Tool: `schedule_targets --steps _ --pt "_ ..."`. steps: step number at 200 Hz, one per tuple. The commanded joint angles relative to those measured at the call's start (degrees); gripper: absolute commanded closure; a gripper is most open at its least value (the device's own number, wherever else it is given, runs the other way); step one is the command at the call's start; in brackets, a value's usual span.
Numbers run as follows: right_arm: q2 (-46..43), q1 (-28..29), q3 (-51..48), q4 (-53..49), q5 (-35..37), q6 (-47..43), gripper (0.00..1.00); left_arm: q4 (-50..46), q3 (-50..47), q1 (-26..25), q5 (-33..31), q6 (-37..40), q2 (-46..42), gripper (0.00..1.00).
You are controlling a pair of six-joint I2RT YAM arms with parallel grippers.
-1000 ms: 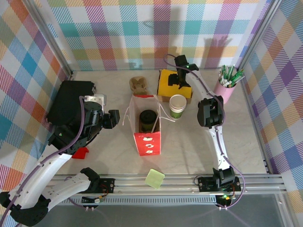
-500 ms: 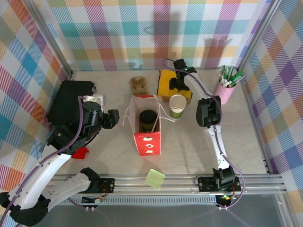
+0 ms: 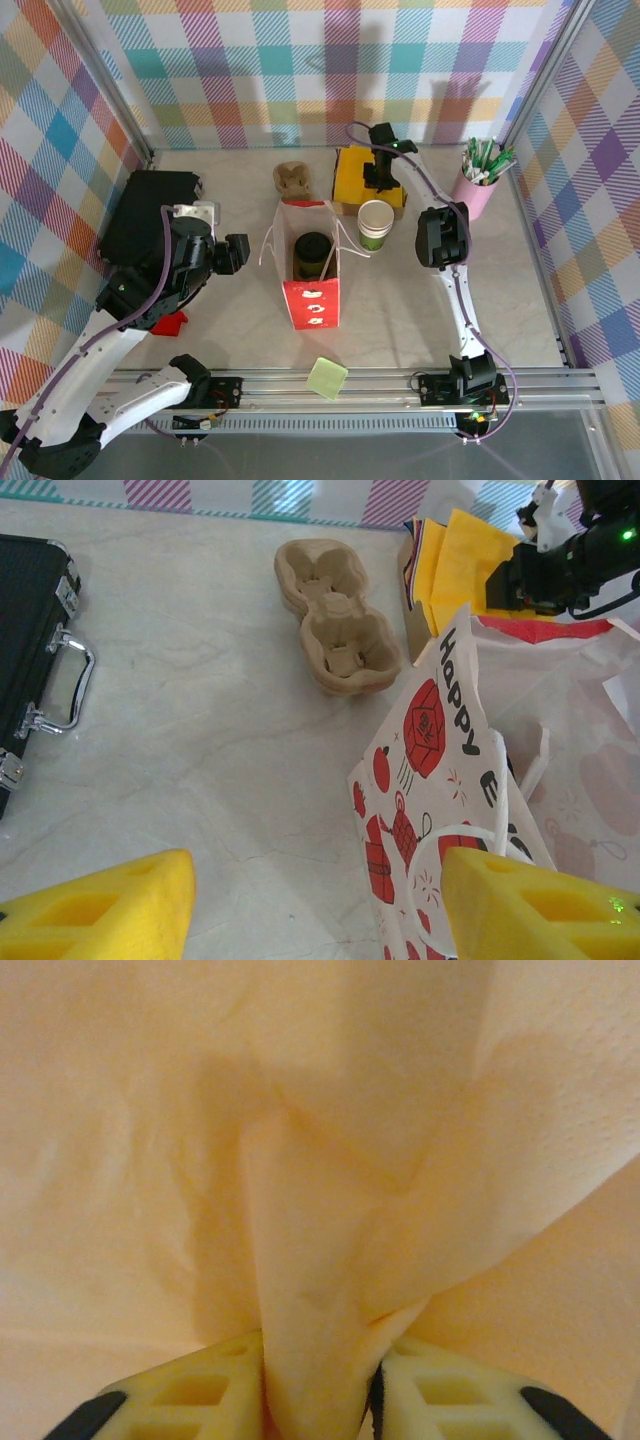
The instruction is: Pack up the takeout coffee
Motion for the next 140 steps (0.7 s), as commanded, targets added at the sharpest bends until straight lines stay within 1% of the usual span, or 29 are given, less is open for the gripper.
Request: schedule_targets --steps 1,40,92,117,140 --pt "-6.35 -0.16 1.64 0.05 -1.44 -1.03 0.74 -0.60 1.53 0.46 -0.28 -0.94 -0.96 0.34" --pt "-10.59 -0.23 2.77 -0.09 -2.47 -1.63 0.86 -0.62 1.53 0.46 -0.34 -1.06 -1.47 0.34" --pt "-17.10 -0.16 4.74 -0.89 -3.79 -2.26 0.95 0.05 2.01 0.46 0.07 -0.81 -1.32 0.34" --pt "-20.36 -0.16 7.88 -3.71 -6.30 -1.43 0.99 0.81 2.22 0.46 0.16 -0.47 -1.18 0.34" --pt "-25.41 -0.17 7.96 -5.35 -11.48 1.61 1.00 1.93 2.82 0.46 0.50 -0.11 -0.64 0.34"
